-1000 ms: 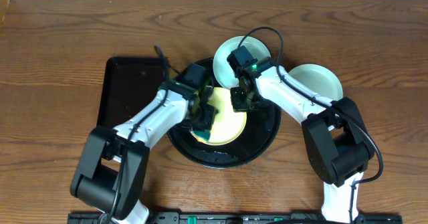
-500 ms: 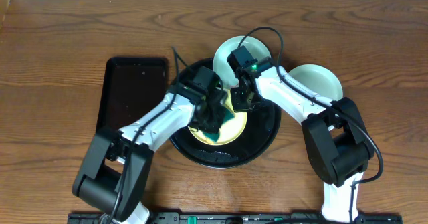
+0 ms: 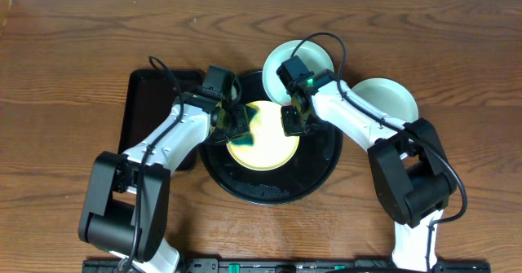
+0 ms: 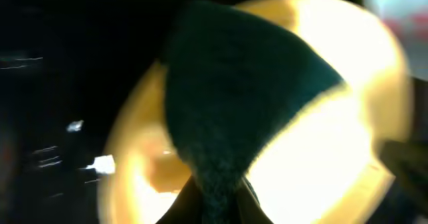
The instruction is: Clean dirty plates on tray and stack at the side
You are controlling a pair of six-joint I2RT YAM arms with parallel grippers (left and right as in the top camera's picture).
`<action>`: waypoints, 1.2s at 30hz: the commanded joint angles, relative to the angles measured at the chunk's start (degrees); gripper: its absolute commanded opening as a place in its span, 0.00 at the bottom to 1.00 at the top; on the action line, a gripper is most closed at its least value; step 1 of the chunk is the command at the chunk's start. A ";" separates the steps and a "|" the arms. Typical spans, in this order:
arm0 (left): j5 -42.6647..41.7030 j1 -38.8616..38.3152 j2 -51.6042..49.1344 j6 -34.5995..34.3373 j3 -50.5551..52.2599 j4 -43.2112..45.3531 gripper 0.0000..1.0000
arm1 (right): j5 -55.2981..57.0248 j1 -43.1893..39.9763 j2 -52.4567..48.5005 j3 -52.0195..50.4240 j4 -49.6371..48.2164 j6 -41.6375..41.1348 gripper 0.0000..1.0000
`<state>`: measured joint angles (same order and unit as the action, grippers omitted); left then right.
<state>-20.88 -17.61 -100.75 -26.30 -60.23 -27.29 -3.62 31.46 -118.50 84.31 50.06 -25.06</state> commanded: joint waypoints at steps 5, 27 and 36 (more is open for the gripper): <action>-10.73 -4.39 0.02 7.85 0.66 0.92 0.07 | 2.05 0.13 -0.66 0.81 0.09 -0.59 0.01; 12.59 12.92 13.40 -3.39 -5.46 -3.67 0.08 | 0.04 -0.44 6.62 1.99 0.09 6.03 0.01; 12.70 17.33 13.90 -1.60 -4.57 -7.15 0.07 | 8.37 -5.22 19.43 1.99 2.95 6.03 0.01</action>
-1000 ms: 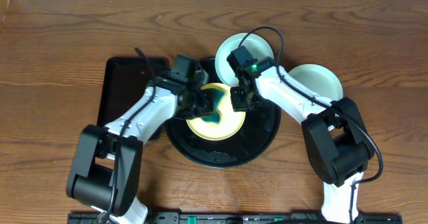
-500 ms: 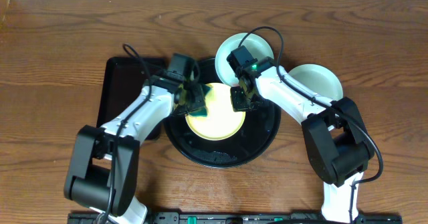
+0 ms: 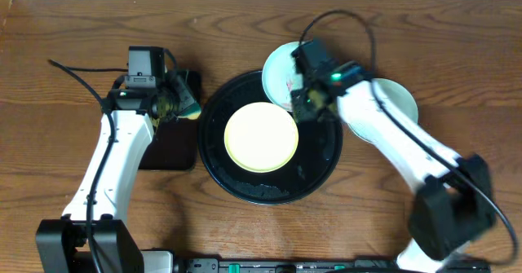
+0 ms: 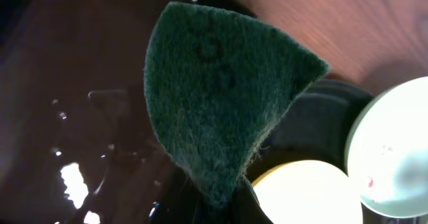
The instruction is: Clean dirty plates on tray and stack at the side
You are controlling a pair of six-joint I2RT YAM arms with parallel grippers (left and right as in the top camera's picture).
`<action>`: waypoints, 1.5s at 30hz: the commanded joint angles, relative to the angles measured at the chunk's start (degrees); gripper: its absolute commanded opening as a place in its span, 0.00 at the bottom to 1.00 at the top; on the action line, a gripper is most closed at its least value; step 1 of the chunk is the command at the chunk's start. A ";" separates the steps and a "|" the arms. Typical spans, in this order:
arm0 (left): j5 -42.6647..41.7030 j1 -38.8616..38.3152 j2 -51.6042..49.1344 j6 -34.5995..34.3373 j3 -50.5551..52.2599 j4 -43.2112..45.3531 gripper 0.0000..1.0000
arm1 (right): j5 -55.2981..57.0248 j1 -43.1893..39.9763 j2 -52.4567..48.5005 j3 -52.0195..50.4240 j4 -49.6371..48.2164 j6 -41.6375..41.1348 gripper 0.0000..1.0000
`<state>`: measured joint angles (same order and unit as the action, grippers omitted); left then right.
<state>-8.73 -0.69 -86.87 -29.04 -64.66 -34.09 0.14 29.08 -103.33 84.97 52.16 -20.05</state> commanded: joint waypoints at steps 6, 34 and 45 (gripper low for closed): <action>1.49 0.42 0.02 1.11 0.04 -0.37 0.07 | 5.53 -7.10 9.25 1.31 1.44 1.64 0.01; 9.29 0.42 0.02 9.09 0.04 -1.44 0.07 | -15.98 0.70 -17.20 -0.44 2.19 8.55 0.17; 9.46 0.42 0.02 9.11 0.04 -1.70 0.07 | -6.32 0.22 -9.60 -0.22 2.97 7.91 0.01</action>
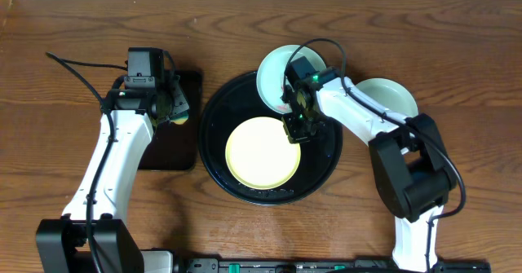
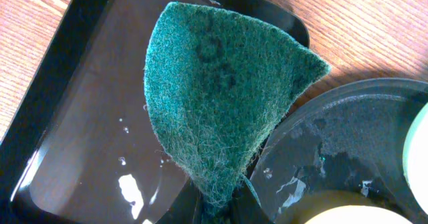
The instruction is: Clean dirty plates on tray and stack at the side
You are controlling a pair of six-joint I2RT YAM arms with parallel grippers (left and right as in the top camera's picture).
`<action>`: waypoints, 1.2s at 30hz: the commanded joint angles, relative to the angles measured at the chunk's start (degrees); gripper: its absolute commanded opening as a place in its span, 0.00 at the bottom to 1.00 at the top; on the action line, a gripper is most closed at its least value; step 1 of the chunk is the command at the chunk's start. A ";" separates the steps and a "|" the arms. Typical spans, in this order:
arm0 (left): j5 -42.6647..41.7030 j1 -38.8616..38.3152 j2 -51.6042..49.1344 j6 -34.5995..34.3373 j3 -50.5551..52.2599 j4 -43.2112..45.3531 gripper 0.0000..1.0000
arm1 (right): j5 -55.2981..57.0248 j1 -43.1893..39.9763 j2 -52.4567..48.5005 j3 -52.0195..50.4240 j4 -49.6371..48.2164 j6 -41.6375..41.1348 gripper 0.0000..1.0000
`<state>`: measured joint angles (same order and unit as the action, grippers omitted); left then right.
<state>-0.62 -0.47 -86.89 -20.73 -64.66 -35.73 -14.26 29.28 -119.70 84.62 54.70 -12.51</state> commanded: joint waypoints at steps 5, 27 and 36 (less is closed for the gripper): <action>1.36 0.20 0.04 0.79 0.04 -0.07 0.08 | 25.33 0.44 16.31 0.11 1.07 0.90 0.01; 1.36 0.20 0.04 0.79 0.04 -0.11 0.08 | 64.26 -2.27 22.84 0.11 8.13 -16.85 0.01; 1.36 0.20 0.04 0.79 0.04 -0.26 0.07 | 35.32 -22.69 22.80 0.00 8.24 -13.99 0.01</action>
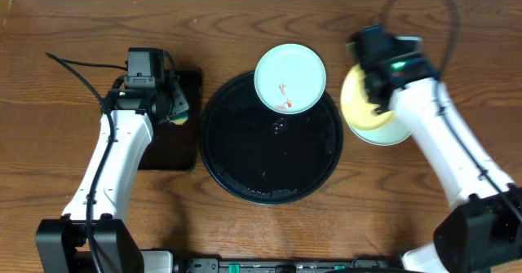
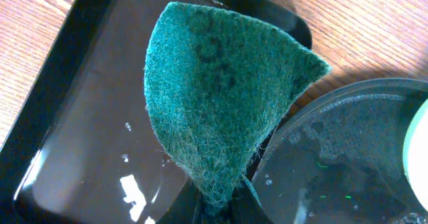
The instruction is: Clean dirty plates on tray and stack at the side
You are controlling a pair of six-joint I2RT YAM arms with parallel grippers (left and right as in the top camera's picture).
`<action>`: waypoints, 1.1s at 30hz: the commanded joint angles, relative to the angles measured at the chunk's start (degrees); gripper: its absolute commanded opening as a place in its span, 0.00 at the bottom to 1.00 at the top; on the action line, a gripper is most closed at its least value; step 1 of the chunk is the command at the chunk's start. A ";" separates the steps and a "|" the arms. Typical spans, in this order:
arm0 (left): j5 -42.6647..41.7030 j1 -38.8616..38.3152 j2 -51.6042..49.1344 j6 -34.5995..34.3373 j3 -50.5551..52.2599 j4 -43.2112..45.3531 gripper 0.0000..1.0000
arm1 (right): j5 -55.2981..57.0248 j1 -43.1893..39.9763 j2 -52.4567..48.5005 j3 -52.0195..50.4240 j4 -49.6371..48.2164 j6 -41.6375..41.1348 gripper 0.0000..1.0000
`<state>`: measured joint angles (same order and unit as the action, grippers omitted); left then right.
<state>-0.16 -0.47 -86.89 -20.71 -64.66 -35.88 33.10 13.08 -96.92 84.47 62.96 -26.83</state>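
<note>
My left gripper is shut on a dark green scouring pad, hovering over the right end of a wet black rectangular tray. In the overhead view the left gripper is left of the round black tray. A pale green plate with red smears rests on that tray's far rim. My right gripper grips the far edge of the yellow plate, which lies over a pale plate on the table at the right.
Wooden table all round. The round tray's floor is wet and bare apart from the smeared plate. The left arm's cable loops over the table at the far left. The rectangular tray sits against the round tray's left side.
The yellow plate has left the round tray and now lies over the pale plate at the right, with my right gripper on its far edge. The left arm and pad have not moved.
First the left gripper pressed the pad on the yellow plate in the round tray, the right gripper at its edge. Then the left held the pad over the rectangular tray. The right gripper was by the smeared plate, then on the yellow plate, now at the right stack.
</note>
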 commanded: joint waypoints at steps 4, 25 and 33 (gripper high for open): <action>0.90 0.20 0.04 0.76 0.04 -0.07 0.07 | -23.15 -14.78 -0.96 0.13 -0.94 6.78 0.01; 0.87 0.20 0.04 0.72 0.04 0.33 0.07 | -43.32 -13.60 -6.80 4.39 -3.45 17.20 0.59; 0.87 0.20 0.04 0.72 0.04 0.52 0.08 | -51.98 -6.01 -8.59 5.03 -15.04 11.96 0.54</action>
<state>0.01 -0.47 -86.89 -20.73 -64.66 -35.59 -15.05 3.20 -105.10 88.49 50.06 -11.79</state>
